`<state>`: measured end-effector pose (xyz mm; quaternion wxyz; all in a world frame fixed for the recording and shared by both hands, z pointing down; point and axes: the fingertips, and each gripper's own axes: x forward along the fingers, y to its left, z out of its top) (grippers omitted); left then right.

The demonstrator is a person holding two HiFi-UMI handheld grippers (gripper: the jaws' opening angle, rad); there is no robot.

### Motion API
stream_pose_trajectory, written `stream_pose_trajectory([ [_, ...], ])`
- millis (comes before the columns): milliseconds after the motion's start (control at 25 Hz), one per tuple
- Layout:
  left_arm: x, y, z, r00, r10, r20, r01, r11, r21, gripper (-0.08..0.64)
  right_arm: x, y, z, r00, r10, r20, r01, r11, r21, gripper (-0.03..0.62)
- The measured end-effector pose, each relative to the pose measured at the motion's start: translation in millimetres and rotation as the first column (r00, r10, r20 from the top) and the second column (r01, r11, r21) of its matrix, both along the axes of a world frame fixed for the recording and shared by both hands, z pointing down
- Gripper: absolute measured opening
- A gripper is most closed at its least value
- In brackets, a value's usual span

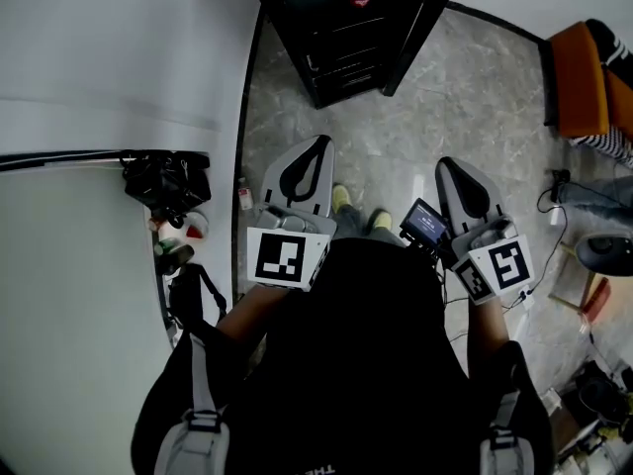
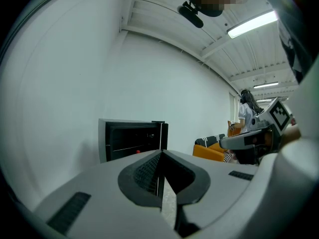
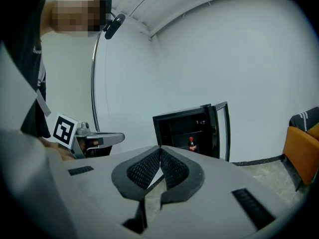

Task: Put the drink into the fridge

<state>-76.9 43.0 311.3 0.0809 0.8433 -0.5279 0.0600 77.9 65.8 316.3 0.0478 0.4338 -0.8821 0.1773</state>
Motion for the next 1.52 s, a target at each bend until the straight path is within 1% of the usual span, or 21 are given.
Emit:
stream_pose_trajectory([
  [120, 18, 12, -4, 1.000, 0.008, 0.009, -0.008, 1.000, 0.000, 0.014, 21, 12, 0, 0.999, -0.006, -0.034, 0.006, 1.000, 0.012, 0.014],
  [160, 24, 17, -6, 1.000, 0.010, 0.009, -0.010, 1.000, 0.002, 0.014, 26, 16, -2, 0.999, -0.001, -0.032, 0.002, 1.000, 0.017, 0.014],
  [280, 42, 30, -12, 1.000, 0.021, 0.019, -0.021, 1.000, 0.004, 0.014, 43, 27, -11, 1.000, 0.027, 0.016, -0.027, 0.999, 0.017, 0.014],
  [440, 61, 46, -12, 0.999, 0.030, 0.028, -0.030, 1.000, 0.003, 0.014, 58, 40, -18, 0.999, 0.018, 0.044, -0.020, 0.999, 0.032, 0.014],
  [560, 75, 57, -16, 0.999, 0.036, 0.033, -0.037, 0.999, 0.010, 0.014, 71, 50, -22, 0.999, 0.018, 0.048, -0.020, 0.999, 0.043, 0.014],
  [720, 92, 71, -23, 0.999, 0.025, 0.020, -0.025, 1.000, 0.019, 0.014, 91, 63, -24, 0.999, 0.019, 0.048, -0.022, 0.998, 0.050, 0.014],
  [840, 100, 87, -23, 0.999, 0.013, 0.039, -0.014, 1.000, 0.022, 0.014, 101, 72, -30, 0.998, 0.009, 0.070, -0.013, 0.998, 0.069, 0.014],
  [960, 106, 105, -17, 0.999, -0.001, 0.054, 0.001, 1.000, 0.010, 0.014, 112, 85, -24, 0.999, -0.002, 0.043, -0.001, 0.997, 0.074, 0.014],
  [1040, 109, 114, -12, 0.998, -0.007, 0.056, 0.007, 1.000, 0.001, 0.014, 115, 91, -22, 0.999, -0.010, 0.049, 0.006, 0.997, 0.078, 0.014],
  [1080, 111, 118, -13, 0.998, -0.008, 0.056, 0.008, 1.000, 0.009, 0.014, 115, 93, -22, 0.998, -0.011, 0.057, 0.007, 0.997, 0.080, 0.014],
  [1160, 114, 126, -14, 0.998, -0.011, 0.058, 0.010, 1.000, 0.019, 0.014, 120, 99, -20, 0.999, -0.005, 0.047, 0.002, 0.997, 0.078, 0.014],
  [1320, 120, 130, -15, 0.998, -0.005, 0.057, 0.004, 1.000, 0.021, 0.014, 126, 104, -18, 1.000, 0.004, 0.015, -0.006, 0.997, 0.081, 0.014],
  [1360, 120, 131, -16, 0.998, -0.003, 0.056, 0.002, 1.000, 0.024, 0.014, 126, 105, -19, 1.000, 0.008, 0.016, -0.009, 0.996, 0.086, 0.014],
  [1480, 121, 131, -18, 0.998, 0.007, 0.056, -0.009, 0.999, 0.034, 0.014, 126, 107, -24, 0.998, 0.018, 0.052, -0.023, 0.994, 0.103, 0.014],
  [1520, 121, 130, -18, 0.998, 0.010, 0.057, -0.012, 0.999, 0.037, 0.014, 128, 106, -23, 0.999, 0.027, 0.047, -0.032, 0.994, 0.103, 0.014],
])
